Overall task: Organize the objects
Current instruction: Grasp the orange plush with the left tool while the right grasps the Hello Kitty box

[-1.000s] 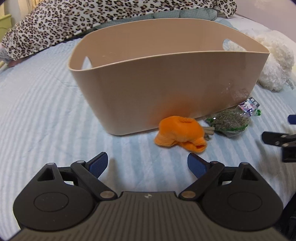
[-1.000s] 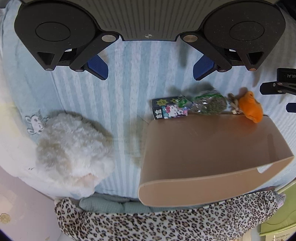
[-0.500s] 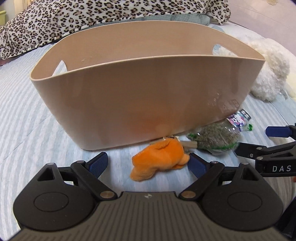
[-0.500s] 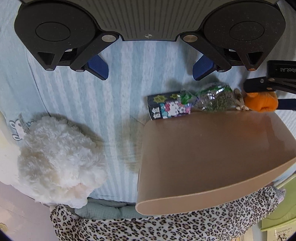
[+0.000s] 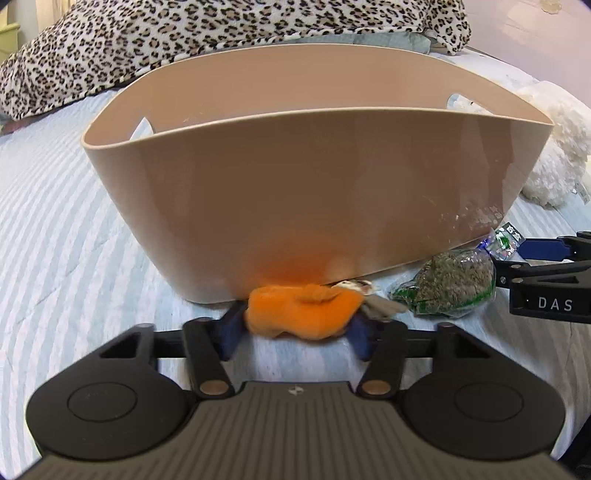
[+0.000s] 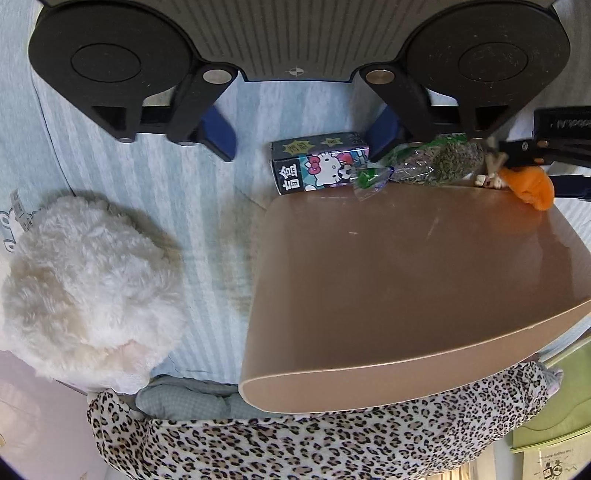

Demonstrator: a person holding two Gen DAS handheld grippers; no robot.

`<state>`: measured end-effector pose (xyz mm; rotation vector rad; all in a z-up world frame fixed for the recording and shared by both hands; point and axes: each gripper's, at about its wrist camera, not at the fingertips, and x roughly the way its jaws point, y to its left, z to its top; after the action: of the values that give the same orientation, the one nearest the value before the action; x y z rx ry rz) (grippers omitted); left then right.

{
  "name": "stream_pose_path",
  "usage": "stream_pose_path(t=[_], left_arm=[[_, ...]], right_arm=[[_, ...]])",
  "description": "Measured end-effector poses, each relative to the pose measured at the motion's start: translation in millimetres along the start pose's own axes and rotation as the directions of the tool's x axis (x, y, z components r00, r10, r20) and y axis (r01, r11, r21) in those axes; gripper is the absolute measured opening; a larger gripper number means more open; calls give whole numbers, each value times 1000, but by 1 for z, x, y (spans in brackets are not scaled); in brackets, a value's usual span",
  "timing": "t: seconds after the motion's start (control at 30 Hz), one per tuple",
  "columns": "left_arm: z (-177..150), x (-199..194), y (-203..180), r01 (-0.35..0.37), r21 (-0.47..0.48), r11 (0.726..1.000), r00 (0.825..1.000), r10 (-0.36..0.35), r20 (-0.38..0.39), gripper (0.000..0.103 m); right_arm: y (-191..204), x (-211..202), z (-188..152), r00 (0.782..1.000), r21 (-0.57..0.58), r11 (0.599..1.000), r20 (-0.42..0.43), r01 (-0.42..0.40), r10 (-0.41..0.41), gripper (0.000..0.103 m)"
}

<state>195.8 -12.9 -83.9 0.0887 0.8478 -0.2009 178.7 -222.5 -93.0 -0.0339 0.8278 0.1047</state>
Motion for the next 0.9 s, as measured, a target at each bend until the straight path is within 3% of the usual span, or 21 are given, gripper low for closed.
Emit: stream_pose_path(t=[0.13, 0.2, 0.33, 0.6, 0.73, 0.9], left_arm=[[-4, -5, 10, 21, 19, 1000, 1000, -21, 7, 28], [-6, -7, 16, 20, 21, 1000, 1000, -20, 8, 23], [-15, -16, 24, 29, 1, 1000, 1000, -29, 11, 20], [-19, -26, 32, 10, -5, 1000, 1000, -10, 15, 13], [-24, -29, 38, -1, -15, 1000, 1000, 1, 13, 13], [-26, -27, 45, -17, -27, 999, 1000, 17, 7, 13]], right_arm=[[0, -4, -2, 1000, -6, 1000, 0, -5, 5, 50], [-1, -7, -3, 1000, -1, 1000, -2, -7, 7, 42], [-2, -12, -4, 1000, 15, 1000, -8, -15, 15, 24], [3, -20, -8, 1000, 7, 1000, -5, -18, 18, 10], [1, -21, -9, 1000, 14, 1000, -4, -21, 21, 10], [-6, -15, -8, 999, 41, 998, -9, -37, 37, 48]])
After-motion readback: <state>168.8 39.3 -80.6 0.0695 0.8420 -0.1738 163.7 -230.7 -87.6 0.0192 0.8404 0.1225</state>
